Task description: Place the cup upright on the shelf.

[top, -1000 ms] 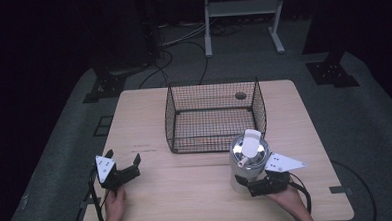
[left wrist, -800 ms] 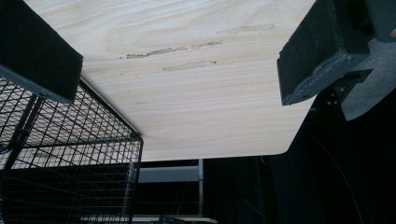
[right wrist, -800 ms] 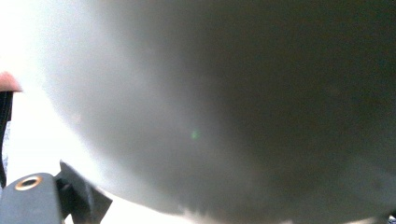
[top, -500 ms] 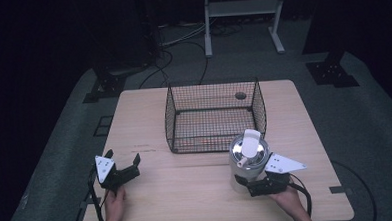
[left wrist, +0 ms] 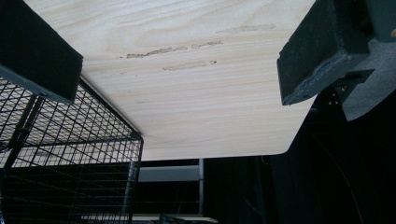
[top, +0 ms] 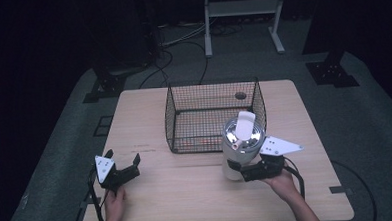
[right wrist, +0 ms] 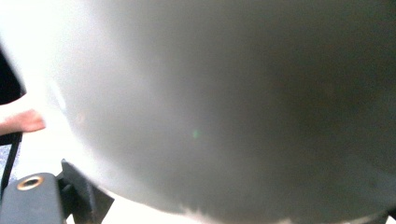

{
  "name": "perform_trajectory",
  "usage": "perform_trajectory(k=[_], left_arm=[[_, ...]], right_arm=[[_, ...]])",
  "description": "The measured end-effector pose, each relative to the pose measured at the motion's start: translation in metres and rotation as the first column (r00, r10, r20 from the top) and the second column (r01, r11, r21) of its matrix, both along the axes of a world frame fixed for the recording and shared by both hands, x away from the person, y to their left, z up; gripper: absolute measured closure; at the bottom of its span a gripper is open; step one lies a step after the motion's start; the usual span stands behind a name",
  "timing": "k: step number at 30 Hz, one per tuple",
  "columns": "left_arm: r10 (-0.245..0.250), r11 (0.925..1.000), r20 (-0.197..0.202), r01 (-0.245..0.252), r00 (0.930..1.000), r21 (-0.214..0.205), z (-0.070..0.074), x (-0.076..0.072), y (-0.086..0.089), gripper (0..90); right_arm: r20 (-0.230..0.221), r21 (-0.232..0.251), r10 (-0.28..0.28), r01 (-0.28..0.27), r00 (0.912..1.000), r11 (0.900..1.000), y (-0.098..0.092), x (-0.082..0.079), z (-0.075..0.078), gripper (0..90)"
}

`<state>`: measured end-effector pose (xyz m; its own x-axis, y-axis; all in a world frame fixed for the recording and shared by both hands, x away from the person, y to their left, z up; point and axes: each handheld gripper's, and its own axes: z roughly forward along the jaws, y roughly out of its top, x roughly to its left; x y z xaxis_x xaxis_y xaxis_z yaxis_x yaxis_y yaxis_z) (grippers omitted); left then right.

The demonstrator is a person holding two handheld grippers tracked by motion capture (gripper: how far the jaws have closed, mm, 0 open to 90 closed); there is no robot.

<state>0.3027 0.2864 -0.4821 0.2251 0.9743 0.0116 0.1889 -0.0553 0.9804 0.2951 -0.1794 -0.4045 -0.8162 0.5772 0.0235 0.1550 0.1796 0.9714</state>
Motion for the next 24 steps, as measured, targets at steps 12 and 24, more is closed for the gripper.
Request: perform_trajectory(k=[12,24], left_arm=[[-0.001,1.0,-0.001,0.001,1.0,-0.003,0.0,0.0,0.001,0.0],[-0.002,1.0,0.001,0.002,1.0,-0.004,0.0,0.001,0.001,0.0]], right_arm=[[0.028,0.011,0.039,-0.039,0.9989,0.9992,0.021,0.031,0.051,9.6],[0.038,-0.002,0.026,-0.026,0.9989,0.9997,0.046,0.073,0.086,9.6]])
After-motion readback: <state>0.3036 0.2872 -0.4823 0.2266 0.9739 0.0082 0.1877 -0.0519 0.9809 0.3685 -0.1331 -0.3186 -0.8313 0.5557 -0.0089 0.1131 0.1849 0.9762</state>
